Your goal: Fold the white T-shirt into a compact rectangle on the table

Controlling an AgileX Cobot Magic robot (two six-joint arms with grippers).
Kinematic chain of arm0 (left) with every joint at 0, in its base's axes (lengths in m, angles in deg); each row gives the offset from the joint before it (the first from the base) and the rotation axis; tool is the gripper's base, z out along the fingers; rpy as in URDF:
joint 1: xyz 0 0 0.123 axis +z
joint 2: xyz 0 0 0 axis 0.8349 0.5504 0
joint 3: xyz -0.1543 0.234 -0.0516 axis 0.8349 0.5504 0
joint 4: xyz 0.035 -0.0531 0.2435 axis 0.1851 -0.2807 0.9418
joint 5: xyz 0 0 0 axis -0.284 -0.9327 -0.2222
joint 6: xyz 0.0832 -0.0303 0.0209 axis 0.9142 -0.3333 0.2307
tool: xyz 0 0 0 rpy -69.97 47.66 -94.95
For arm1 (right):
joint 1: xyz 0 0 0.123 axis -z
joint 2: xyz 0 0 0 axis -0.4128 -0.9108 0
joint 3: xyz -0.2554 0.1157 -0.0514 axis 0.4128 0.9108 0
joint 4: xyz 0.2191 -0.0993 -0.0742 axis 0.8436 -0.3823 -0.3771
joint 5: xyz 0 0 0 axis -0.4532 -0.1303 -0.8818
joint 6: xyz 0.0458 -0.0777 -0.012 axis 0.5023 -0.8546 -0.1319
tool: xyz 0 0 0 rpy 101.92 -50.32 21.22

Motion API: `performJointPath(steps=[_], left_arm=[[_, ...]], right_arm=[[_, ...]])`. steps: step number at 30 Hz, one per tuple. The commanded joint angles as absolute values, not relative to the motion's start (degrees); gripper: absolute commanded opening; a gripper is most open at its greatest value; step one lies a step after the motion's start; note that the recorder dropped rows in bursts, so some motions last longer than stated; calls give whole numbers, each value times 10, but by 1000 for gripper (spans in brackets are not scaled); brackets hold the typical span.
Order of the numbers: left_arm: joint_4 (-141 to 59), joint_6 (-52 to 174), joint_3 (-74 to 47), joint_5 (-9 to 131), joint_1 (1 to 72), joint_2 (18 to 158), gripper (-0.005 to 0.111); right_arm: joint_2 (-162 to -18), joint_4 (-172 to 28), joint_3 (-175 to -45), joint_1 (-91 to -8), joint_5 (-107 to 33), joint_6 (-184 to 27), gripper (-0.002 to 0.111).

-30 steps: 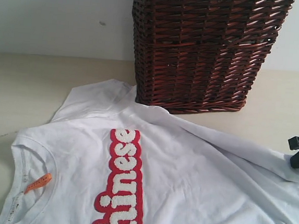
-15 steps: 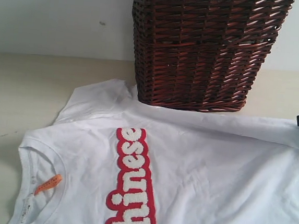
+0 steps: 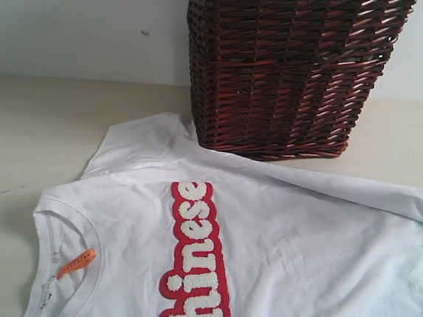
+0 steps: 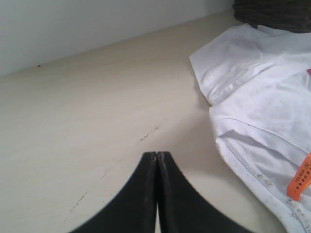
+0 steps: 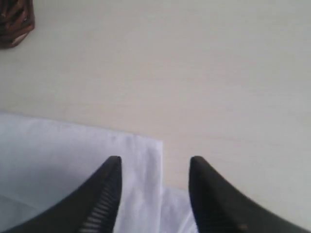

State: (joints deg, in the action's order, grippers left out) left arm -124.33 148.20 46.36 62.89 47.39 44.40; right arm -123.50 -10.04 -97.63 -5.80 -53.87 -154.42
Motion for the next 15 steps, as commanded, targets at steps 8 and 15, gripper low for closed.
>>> performJointPath(steps=[8, 15], left_arm=[[-1243, 1482, 466, 631, 475, 441, 0], [-1243, 1482, 466, 631, 475, 441, 0]], right_arm=[[-1188, -342, -976, -57, -894, -1581, 2], [-1281, -572, -976, -57, -863, -1499, 0]])
